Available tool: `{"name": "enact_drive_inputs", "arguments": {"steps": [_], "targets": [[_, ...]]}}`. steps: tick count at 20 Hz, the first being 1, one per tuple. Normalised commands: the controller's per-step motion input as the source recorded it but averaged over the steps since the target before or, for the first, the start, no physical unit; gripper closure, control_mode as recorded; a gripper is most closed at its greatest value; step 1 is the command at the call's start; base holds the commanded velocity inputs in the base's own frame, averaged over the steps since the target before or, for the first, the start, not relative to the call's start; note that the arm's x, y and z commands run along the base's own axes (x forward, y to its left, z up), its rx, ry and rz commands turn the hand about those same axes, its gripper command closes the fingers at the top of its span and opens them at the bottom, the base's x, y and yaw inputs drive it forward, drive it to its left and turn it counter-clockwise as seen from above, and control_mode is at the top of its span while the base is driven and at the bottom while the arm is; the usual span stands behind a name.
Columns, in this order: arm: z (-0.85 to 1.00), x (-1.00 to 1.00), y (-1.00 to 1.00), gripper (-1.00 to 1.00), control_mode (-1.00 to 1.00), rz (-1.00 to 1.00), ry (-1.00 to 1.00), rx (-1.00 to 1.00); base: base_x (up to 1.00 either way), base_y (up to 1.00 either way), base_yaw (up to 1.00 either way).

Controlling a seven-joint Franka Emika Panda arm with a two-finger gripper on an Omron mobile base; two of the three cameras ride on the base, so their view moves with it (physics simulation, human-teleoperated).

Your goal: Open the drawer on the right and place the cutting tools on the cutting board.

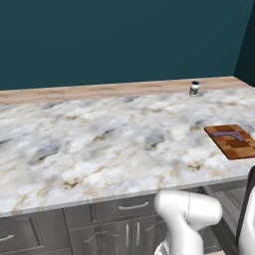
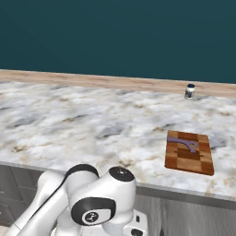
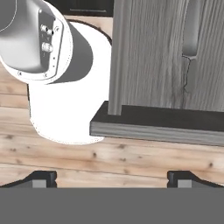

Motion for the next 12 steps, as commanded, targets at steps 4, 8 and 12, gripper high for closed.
{"name": "enact_drive_inputs", "arguments": {"steps": [4,8,12], "targets": [[-0.26,0.00,0.06,-1.00,-1.00,0.00,0.00,-0.03,0.00,0.00,0.00],[-0.26,0.00,0.02,-1.00,-1.00,0.00,0.00,-0.02,0.00,0.00,0.00],[-0.27,0.00,0.02,-1.00,-1.00,0.00,-0.04,-0.01,0.00,0.00,0.00]]}}
